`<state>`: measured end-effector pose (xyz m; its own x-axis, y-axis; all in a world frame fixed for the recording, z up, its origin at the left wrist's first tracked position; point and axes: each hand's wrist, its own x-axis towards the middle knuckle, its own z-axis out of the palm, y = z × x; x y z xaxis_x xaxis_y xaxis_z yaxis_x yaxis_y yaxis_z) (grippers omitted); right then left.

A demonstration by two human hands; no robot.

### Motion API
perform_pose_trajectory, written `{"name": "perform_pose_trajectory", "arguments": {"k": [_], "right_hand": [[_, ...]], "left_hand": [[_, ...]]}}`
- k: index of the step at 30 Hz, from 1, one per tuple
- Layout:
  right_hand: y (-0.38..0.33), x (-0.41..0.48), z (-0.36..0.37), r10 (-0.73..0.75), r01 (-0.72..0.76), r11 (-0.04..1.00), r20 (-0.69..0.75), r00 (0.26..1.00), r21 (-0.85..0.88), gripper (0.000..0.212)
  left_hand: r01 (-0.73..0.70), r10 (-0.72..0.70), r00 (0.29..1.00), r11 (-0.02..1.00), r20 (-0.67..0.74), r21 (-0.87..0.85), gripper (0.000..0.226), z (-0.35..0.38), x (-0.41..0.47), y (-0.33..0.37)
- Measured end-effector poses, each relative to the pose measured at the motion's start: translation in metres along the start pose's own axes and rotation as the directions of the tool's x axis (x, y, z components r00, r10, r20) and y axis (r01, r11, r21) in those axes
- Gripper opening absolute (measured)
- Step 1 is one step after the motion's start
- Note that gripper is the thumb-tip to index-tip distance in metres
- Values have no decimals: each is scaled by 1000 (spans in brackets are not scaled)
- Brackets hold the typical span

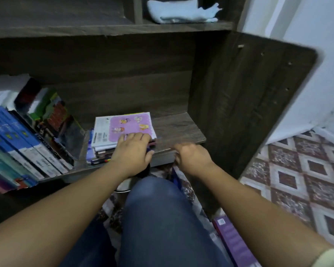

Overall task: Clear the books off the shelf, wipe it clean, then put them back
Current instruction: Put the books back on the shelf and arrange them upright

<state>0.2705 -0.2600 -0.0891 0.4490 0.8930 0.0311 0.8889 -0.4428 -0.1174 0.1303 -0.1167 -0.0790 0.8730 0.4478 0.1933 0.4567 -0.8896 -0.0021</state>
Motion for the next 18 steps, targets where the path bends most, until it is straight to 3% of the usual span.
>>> {"name": "perform_pose_trajectory", "arguments": {"k": [3, 7, 11, 18], "right_hand": [[28, -45, -7, 93, -96, 994, 44, 995, 55, 33], [80, -109, -2, 202, -230, 965, 201, 958, 126, 35], [136, -158, 29, 339, -406, 906, 372, 864, 119, 37], [201, -212, 102, 571, -611, 789, 446, 689, -67, 43]], "left_hand": [[-185, 191, 979, 980, 69, -78, 33, -7, 6, 48], [-441, 470, 850, 882, 238, -165, 30, 0, 11, 118], [-540, 581, 750, 814, 316, -213, 29, 20, 13, 188], [-519, 645, 663, 762, 380, -387, 21, 68, 21, 257]]}}
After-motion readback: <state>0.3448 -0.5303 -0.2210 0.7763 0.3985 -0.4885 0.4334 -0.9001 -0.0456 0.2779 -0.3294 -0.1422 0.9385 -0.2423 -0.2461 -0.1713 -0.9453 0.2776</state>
